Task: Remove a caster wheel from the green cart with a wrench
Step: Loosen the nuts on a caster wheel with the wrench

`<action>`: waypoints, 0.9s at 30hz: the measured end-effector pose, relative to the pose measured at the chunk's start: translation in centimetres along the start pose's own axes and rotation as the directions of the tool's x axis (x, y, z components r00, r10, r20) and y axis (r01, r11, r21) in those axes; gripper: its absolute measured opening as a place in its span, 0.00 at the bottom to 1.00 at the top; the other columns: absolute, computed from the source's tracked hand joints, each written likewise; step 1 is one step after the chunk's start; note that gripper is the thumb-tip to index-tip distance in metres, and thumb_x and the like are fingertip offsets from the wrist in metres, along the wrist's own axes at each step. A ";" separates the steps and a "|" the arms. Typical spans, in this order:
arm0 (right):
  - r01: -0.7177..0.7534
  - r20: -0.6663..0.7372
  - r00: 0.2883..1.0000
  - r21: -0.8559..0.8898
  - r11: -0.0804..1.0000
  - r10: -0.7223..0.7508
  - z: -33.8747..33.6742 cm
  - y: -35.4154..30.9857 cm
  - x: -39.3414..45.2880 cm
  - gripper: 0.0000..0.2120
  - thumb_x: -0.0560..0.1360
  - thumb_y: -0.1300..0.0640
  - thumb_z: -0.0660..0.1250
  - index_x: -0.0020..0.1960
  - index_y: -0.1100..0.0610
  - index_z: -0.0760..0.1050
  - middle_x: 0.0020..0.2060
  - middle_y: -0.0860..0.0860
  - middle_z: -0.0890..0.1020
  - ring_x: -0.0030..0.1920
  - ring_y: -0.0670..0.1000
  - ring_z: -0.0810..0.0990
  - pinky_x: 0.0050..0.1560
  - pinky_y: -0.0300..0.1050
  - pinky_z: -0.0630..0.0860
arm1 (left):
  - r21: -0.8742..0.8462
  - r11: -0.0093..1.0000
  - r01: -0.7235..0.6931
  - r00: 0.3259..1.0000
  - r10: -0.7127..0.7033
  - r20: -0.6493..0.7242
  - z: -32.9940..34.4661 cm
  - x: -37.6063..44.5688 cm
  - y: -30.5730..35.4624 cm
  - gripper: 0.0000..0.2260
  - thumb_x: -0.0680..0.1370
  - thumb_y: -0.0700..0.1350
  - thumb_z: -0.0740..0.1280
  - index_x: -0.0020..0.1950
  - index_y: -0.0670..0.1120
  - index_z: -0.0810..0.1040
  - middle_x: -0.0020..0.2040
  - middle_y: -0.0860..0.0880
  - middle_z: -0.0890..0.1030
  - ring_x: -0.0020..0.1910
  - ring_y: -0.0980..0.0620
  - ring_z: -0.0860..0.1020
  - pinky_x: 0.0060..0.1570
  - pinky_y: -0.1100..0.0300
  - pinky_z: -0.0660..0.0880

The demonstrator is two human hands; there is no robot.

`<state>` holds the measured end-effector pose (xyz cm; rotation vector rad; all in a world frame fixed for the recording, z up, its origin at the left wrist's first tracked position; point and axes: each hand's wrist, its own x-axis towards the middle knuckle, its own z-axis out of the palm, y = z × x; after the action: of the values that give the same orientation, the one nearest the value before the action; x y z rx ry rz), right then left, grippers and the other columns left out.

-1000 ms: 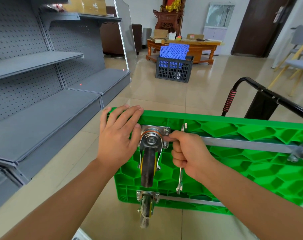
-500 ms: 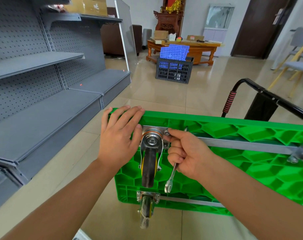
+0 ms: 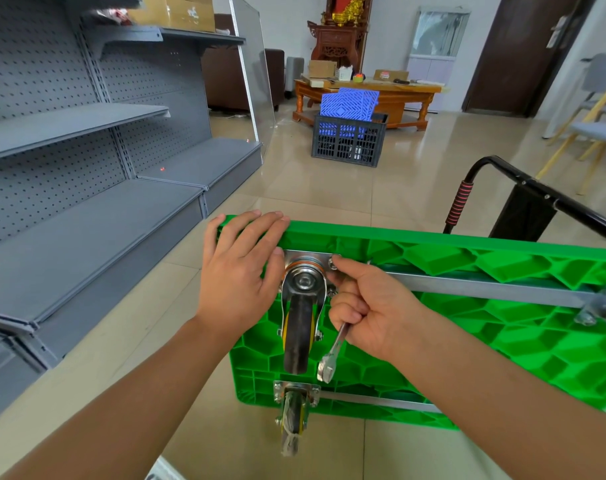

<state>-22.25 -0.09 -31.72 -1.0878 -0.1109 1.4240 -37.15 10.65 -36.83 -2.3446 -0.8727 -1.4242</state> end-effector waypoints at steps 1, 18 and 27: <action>0.007 0.005 1.000 0.000 1.000 -0.007 0.0 -0.1 -0.1 0.09 0.80 0.57 0.66 0.43 0.59 0.72 0.17 0.45 0.59 0.15 0.43 0.54 0.14 0.35 0.52 | -0.002 1.000 0.002 1.000 -0.002 0.001 0.0 0.0 0.0 0.17 0.82 0.44 0.62 0.69 0.46 0.79 0.67 0.52 0.79 0.68 0.47 0.74 0.74 0.44 0.60; 0.015 -0.017 1.000 0.068 0.998 -0.014 0.0 -0.5 -0.2 0.11 0.81 0.57 0.63 0.44 0.63 0.75 0.18 0.45 0.57 0.16 0.44 0.54 0.15 0.36 0.53 | -0.008 1.000 0.008 1.000 -0.008 -0.002 0.0 0.0 0.0 0.17 0.82 0.44 0.62 0.69 0.46 0.79 0.67 0.52 0.79 0.68 0.47 0.74 0.74 0.43 0.60; 0.002 -0.007 1.000 0.025 1.000 -0.002 0.3 -0.1 0.0 0.10 0.81 0.57 0.66 0.43 0.60 0.72 0.18 0.45 0.57 0.15 0.43 0.54 0.14 0.35 0.53 | -0.006 1.000 0.005 1.000 -0.005 0.008 0.0 0.0 0.0 0.17 0.82 0.45 0.61 0.69 0.46 0.79 0.67 0.52 0.79 0.68 0.47 0.74 0.74 0.44 0.60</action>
<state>-22.37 0.13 -31.48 -1.0717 -0.0883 1.4161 -37.16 10.64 -36.78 -2.3556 -0.8779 -1.4223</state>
